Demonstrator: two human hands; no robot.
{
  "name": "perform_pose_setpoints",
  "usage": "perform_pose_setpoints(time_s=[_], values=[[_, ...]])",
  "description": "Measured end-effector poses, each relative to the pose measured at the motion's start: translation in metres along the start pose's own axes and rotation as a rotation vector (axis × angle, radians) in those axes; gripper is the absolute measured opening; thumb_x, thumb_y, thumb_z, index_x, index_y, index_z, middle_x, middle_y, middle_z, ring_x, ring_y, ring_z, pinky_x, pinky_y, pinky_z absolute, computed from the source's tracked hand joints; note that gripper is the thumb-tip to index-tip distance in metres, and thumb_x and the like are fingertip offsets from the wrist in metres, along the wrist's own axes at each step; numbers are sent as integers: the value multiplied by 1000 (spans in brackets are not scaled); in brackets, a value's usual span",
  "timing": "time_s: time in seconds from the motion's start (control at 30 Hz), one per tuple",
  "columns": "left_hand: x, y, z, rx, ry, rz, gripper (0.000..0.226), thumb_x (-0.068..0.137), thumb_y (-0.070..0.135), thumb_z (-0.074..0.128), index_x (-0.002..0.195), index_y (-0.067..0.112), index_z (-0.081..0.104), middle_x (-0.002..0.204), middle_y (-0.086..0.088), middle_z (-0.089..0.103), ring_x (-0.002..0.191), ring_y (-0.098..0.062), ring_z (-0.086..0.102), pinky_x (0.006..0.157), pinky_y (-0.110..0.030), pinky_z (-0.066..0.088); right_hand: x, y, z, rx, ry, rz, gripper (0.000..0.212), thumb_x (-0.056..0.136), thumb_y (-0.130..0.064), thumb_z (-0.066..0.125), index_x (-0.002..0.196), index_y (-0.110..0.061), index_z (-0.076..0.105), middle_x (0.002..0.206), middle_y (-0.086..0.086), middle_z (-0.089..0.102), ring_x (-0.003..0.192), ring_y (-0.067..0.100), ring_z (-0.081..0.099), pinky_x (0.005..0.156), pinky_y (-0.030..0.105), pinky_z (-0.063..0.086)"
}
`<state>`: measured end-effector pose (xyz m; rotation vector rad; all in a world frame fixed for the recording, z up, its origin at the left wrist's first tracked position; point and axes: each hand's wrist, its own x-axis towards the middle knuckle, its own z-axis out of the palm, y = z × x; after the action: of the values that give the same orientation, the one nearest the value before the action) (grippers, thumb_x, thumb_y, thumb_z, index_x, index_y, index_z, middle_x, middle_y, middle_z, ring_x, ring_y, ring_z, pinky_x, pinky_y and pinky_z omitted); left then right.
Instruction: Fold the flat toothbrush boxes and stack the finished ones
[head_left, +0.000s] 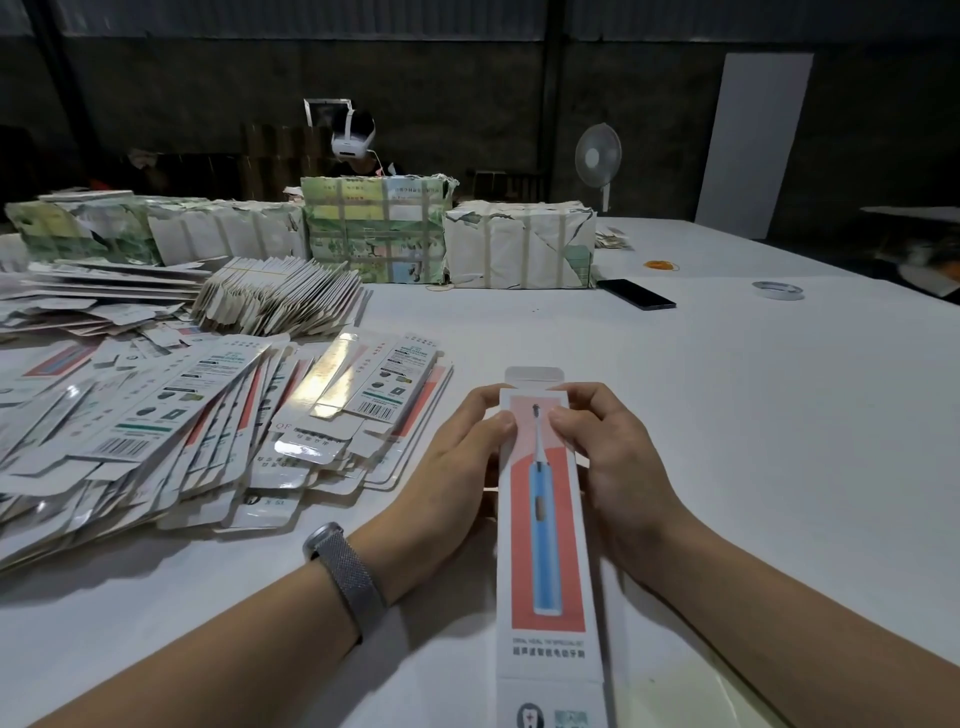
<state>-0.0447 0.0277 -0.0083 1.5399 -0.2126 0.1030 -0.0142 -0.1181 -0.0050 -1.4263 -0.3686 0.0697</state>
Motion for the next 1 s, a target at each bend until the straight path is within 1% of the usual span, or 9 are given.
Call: perform_pose_setpoints(time_s=[0.07, 0.13, 0.23, 0.33, 0.5, 0.6, 0.67, 0.77, 1.0], values=[[0, 0, 0, -15, -4, 4, 22, 109, 25, 37, 117, 26, 58, 84, -5, 74, 80, -23, 71, 80, -41, 60, 0, 0, 0, 12, 8, 5, 26, 91, -36, 59, 106, -15, 57, 90, 4, 73, 76, 27, 75, 66, 32, 60], [-1, -1, -1, -11, -11, 4, 22, 109, 26, 37, 116, 25, 58, 80, -1, 73, 76, -20, 71, 72, -34, 59, -1, -1, -2, 14, 21, 16, 13, 101, -26, 54, 105, -14, 57, 90, 8, 72, 76, 28, 75, 69, 35, 62], [-2, -1, 0, 1, -21, -3, 20, 109, 31, 38, 118, 28, 56, 77, 2, 73, 74, -16, 72, 68, -28, 60, -2, -3, -2, 12, 38, 11, 12, 103, -23, 50, 105, -14, 57, 92, 12, 71, 77, 29, 75, 73, 39, 63], [-1, -1, 0, 2, -12, -6, 17, 108, 35, 40, 120, 34, 51, 81, -1, 75, 75, -18, 74, 68, -29, 59, -3, -3, -2, 15, 47, -24, 6, 101, -25, 53, 106, -21, 53, 94, 6, 68, 78, 28, 74, 71, 37, 62], [-1, -2, -4, -69, -23, -41, 19, 105, 39, 44, 124, 39, 40, 80, -7, 76, 72, -20, 75, 62, -25, 58, -2, -3, -2, 71, 51, -21, 14, 100, -24, 55, 110, -30, 48, 96, 1, 65, 76, 24, 74, 64, 29, 58], [1, -4, -5, -63, -34, -22, 18, 106, 39, 45, 124, 39, 47, 83, -6, 76, 75, -20, 75, 63, -25, 58, 0, -3, -3, 81, 43, -14, 22, 101, -21, 55, 116, -37, 50, 100, 1, 67, 78, 21, 74, 63, 26, 57], [3, -5, -4, -64, -24, -13, 17, 103, 41, 50, 119, 36, 54, 85, -5, 75, 76, -20, 74, 64, -27, 58, 0, -3, -3, 73, 31, -7, 16, 102, -20, 54, 113, -31, 57, 96, 1, 70, 78, 21, 74, 62, 26, 58], [4, -4, -4, -76, -6, -19, 27, 92, 46, 52, 116, 34, 58, 86, -7, 75, 76, -21, 73, 66, -30, 57, -1, -3, -3, 80, 7, -2, 9, 102, -16, 52, 105, -18, 61, 84, 0, 70, 72, 19, 73, 61, 23, 56], [0, -3, -7, -16, -38, -16, 16, 100, 44, 51, 112, 37, 58, 81, -4, 75, 72, -19, 74, 64, -25, 58, -2, -6, -5, 49, -1, 16, 12, 102, -22, 54, 92, -22, 59, 78, 3, 68, 72, 21, 73, 62, 25, 57]])
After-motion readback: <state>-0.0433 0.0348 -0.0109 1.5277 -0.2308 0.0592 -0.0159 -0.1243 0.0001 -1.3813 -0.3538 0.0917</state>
